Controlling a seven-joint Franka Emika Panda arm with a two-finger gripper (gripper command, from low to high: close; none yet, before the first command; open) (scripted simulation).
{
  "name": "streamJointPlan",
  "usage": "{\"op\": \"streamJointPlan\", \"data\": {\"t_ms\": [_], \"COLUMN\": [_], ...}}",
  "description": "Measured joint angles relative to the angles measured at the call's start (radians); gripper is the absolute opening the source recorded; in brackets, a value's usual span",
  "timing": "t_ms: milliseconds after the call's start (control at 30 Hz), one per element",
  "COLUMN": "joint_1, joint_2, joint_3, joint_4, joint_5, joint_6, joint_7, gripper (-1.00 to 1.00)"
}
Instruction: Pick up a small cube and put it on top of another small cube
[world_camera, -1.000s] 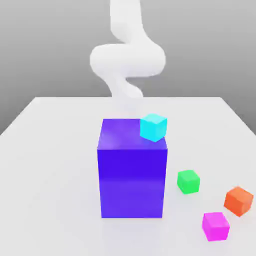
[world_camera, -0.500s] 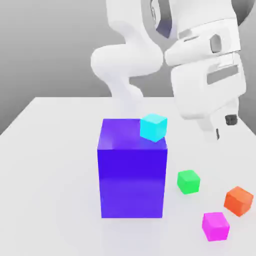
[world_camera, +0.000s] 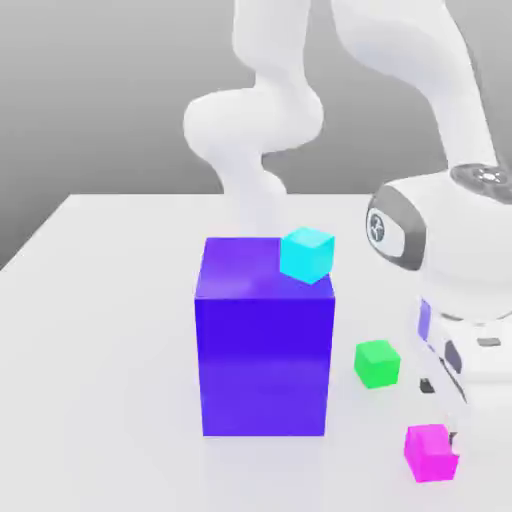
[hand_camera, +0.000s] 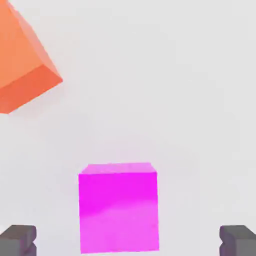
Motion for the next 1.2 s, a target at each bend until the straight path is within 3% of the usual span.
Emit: {"op": "streamJointPlan", "data": {"t_ms": [33, 67, 300, 467, 733, 1000, 1200], "joint_1": [-0.005, -0.008, -0.008, 0.006, 0.043, 0.022, -0.001], "joint_2": [0.037, 0.066, 0.068, -0.091, -0.352, -0.632, -0.477], "joint_3": [0.007, 0.011, 0.011, -0.007, 0.059, 0.135, 0.156], "joint_4": [0.007, 0.013, 0.013, -0.025, -0.262, -0.514, -0.533], "joint_5": [0.005, 0.012, 0.011, -0.011, 0.114, 0.007, -0.039], "joint_6": [0.029, 0.051, 0.051, -0.072, -0.116, -0.124, 0.052], "joint_7": [-0.005, -0.010, -0.011, 0.009, 0.022, 0.205, 0.249], "gripper": [0.00, -1.00, -1.00, -1.00, -1.00, -1.00, -1.00]}}
